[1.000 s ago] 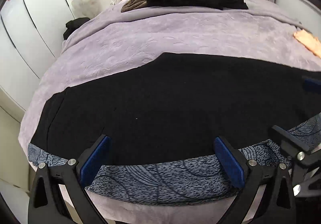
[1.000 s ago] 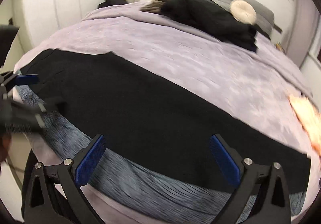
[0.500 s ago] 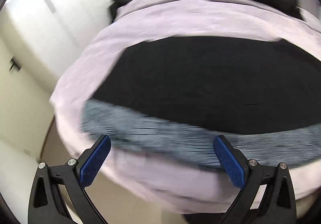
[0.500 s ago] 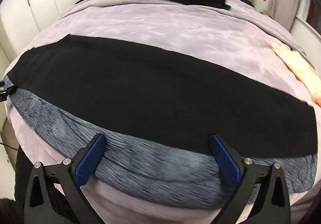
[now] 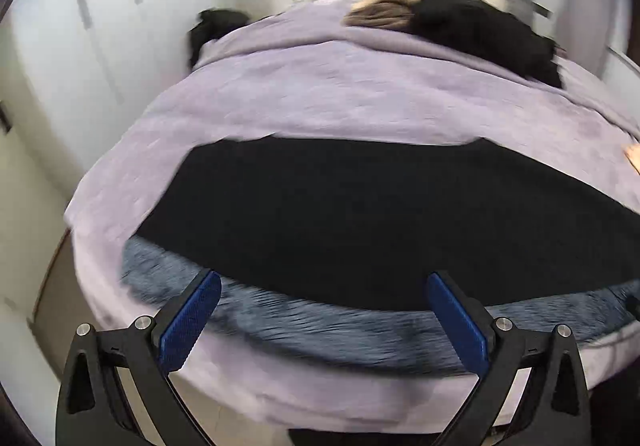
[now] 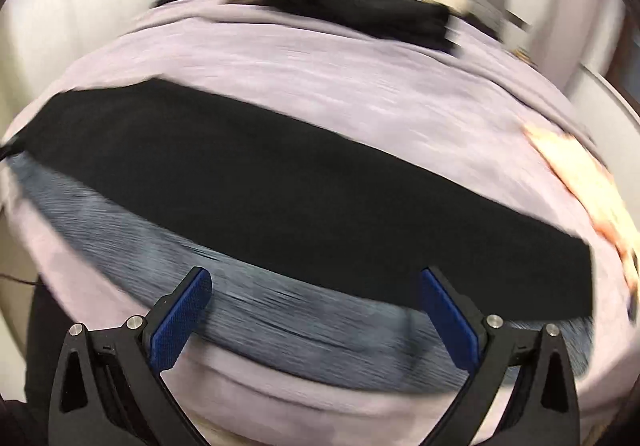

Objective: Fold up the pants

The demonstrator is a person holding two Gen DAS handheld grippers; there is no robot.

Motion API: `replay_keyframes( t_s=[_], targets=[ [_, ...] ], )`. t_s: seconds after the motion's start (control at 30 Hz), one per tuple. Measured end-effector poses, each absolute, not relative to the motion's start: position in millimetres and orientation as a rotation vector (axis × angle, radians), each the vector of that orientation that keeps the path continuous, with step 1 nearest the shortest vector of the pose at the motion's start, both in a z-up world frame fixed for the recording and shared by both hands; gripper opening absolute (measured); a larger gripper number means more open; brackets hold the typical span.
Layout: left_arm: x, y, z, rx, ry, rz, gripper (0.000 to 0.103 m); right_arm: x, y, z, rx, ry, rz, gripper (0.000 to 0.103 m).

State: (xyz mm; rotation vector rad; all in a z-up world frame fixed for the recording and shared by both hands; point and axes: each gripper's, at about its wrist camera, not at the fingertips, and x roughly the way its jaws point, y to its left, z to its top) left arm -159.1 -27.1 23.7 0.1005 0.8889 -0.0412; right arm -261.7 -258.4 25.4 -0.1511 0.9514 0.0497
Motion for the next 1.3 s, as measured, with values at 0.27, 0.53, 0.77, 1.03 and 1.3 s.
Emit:
replay_keyframes(
  t_s=[0.27,0.53,0.77,1.03,1.3],
  targets=[
    [-119,-111,-21,0.285,0.970,-0.174,0.103,-209,-237,3,-0.108,1.036,0.058,0.103],
    [-104,4,-24,0.034,1.052,-0.037,0.103,-266,-393,2,0.095,1.055,-0.300,0.103],
    [-74,-68,9,0.005,1.138,-0.273,0.103,-215,-326,30,0.120,1.075,-0.138,0.103],
    [-24,-110,-31,0.133,1.284,-0.270,0.103,-125,-238,12,-0.056,1.185,0.013,0.103],
    [-19,-32,-32,0.098,1.239,-0.148,0.103,-165,-311,1,0.021,1.164,-0.125,0.103]
  ],
)
